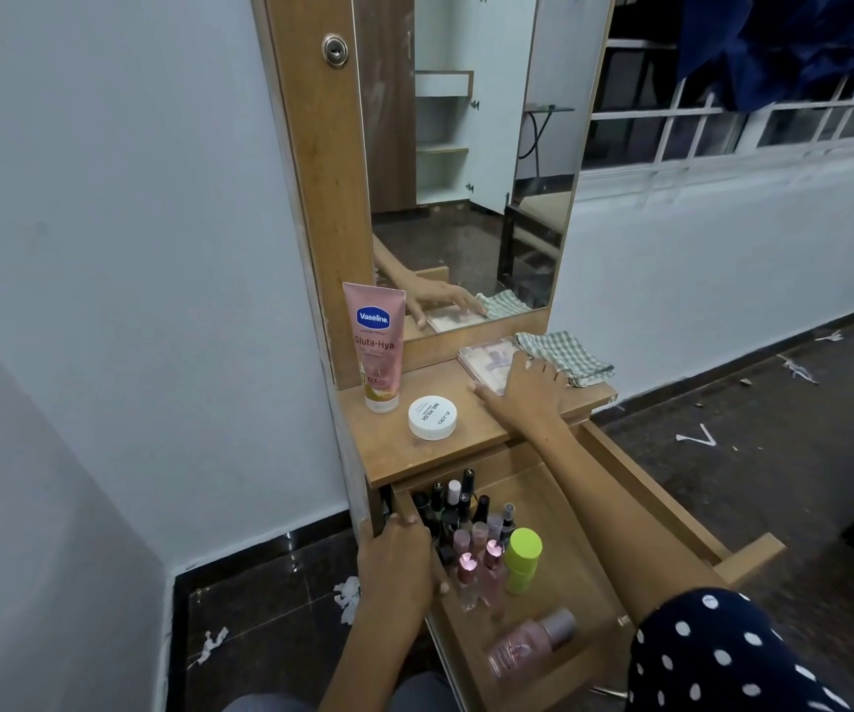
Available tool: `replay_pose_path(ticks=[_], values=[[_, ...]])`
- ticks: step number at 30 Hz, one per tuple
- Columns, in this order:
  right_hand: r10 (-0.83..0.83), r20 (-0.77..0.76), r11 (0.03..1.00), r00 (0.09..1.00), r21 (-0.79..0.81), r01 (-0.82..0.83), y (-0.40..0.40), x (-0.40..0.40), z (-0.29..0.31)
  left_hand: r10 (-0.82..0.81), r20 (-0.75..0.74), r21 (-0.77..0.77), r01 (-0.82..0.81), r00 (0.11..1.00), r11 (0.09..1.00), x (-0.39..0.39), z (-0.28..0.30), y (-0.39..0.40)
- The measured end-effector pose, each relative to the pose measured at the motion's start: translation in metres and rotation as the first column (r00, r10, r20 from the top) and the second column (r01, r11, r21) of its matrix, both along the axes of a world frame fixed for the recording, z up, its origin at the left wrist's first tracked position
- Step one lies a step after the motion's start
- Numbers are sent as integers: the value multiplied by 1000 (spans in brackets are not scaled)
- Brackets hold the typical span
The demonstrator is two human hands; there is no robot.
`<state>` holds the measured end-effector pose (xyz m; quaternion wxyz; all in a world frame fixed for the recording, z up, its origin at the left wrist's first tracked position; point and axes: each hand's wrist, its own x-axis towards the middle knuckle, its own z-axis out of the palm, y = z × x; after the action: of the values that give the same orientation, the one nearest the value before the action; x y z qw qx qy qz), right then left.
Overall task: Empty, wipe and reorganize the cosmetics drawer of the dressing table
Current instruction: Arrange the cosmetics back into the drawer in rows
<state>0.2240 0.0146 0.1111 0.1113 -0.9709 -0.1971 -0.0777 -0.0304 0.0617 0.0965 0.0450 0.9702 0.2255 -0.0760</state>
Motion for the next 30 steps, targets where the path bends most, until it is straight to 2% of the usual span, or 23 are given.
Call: replay_pose_path(ticks=[6,11,15,27,30], values=[[-9,-32,999,999,35,10,3,-4,-1,4,0,-4,-4,1000,1000,-1,-2,1],[32,133,997,991,70,-41,-1,-18,-13,6,22,-2,-6,1000,1000,-1,-4,1],[77,210,997,975,-5,-78,-6,-21,-17,2,11,4,-2,1000,1000,1,-5,3],[154,246,986,957,-105,-132,-22,-51,-16,15,38,-45,-13,999,999,-2,-7,3],[186,199,982,962,2,-190,-31,-53,-16,20,44,-51,-17,999,999,-2,-6,3]])
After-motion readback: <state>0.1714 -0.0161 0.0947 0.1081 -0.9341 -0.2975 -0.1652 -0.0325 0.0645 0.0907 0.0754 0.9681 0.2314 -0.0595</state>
